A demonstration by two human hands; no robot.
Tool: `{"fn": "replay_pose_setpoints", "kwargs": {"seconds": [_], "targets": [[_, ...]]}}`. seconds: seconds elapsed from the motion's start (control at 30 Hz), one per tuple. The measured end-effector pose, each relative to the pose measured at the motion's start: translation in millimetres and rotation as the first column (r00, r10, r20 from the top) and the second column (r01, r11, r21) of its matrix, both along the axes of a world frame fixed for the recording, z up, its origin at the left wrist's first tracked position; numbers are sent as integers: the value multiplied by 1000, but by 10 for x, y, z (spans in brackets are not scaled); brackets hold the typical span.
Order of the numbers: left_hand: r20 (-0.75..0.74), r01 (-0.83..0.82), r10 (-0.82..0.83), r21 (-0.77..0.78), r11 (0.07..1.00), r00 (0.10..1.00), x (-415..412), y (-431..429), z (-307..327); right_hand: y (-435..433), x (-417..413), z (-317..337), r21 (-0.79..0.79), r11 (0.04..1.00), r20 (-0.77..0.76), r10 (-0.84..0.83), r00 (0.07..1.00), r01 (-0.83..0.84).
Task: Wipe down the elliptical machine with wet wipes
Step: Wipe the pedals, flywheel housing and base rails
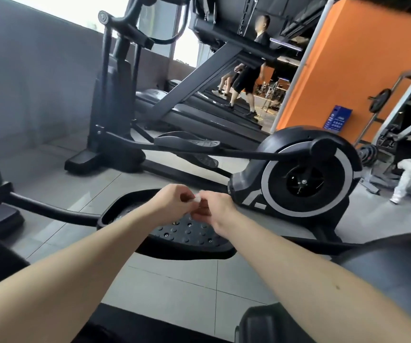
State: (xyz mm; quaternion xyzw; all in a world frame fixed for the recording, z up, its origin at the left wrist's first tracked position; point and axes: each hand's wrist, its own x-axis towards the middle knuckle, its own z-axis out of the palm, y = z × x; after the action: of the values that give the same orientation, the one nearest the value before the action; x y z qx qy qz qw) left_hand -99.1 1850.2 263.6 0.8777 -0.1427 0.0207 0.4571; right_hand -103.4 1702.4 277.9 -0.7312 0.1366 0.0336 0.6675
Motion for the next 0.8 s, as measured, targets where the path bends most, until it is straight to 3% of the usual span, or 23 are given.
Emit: {"fn": "replay_pose_setpoints", "kwargs": {"seconds": [0.27, 0.37, 0.57, 0.8], "targets": [[-97, -12, 13, 7, 1000, 995, 357, -58, -254, -209, 423, -228, -59, 997, 2, -42, 999, 42], [-188, -59, 62, 22, 998, 980, 596, -123, -185, -212, 697, -131, -184, 983, -46, -4, 999, -4], [-416, -180, 64, -246, 952, 907, 830, -453, 555, -315, 960, 563, -252, 963, -175, 56, 983, -100], [-510, -186, 198, 75, 980, 837, 677, -501, 1734, -608, 910, 1634, -169, 974, -414, 69, 907, -151]]}}
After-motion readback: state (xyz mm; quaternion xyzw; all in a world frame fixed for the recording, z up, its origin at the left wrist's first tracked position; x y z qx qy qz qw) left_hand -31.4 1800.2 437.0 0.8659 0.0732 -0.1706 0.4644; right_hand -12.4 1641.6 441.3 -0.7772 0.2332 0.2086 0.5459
